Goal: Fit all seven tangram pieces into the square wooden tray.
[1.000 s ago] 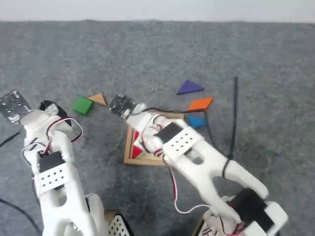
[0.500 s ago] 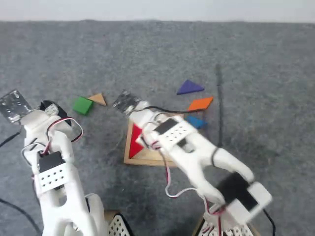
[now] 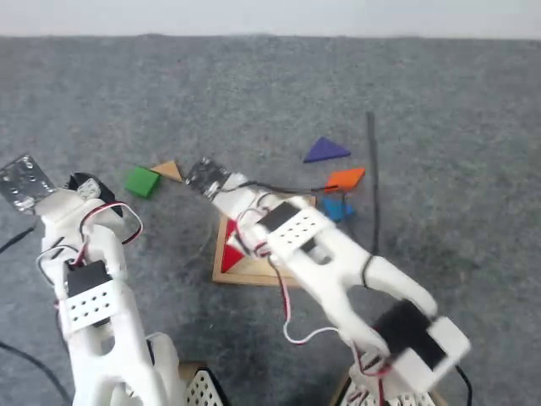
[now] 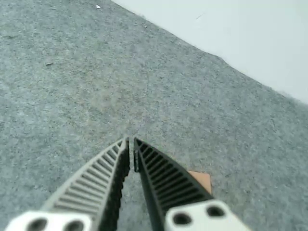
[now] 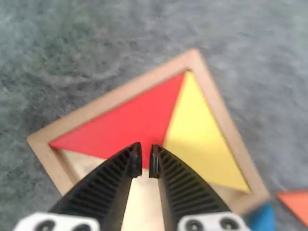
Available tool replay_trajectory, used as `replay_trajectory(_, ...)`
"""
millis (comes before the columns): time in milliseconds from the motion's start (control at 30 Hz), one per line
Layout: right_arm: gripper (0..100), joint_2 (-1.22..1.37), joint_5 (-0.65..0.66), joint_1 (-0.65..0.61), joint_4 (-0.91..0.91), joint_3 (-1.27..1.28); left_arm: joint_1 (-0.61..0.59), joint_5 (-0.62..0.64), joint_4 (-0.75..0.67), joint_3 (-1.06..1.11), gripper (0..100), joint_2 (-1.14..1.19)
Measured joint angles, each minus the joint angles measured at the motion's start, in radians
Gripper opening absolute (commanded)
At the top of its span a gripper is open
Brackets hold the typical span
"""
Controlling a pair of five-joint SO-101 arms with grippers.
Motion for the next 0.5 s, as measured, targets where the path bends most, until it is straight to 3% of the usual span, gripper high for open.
replay_trajectory(300,4.5,-0.226,0.000,0.098,0.201,0.015,0.051,-0.002,0.000,0.000,5,0.008)
replay_trajectory(500,4.7,-0.209,0.000,0.176,0.201,0.021,0.066,-0.006,0.135,-0.031,7,0.011)
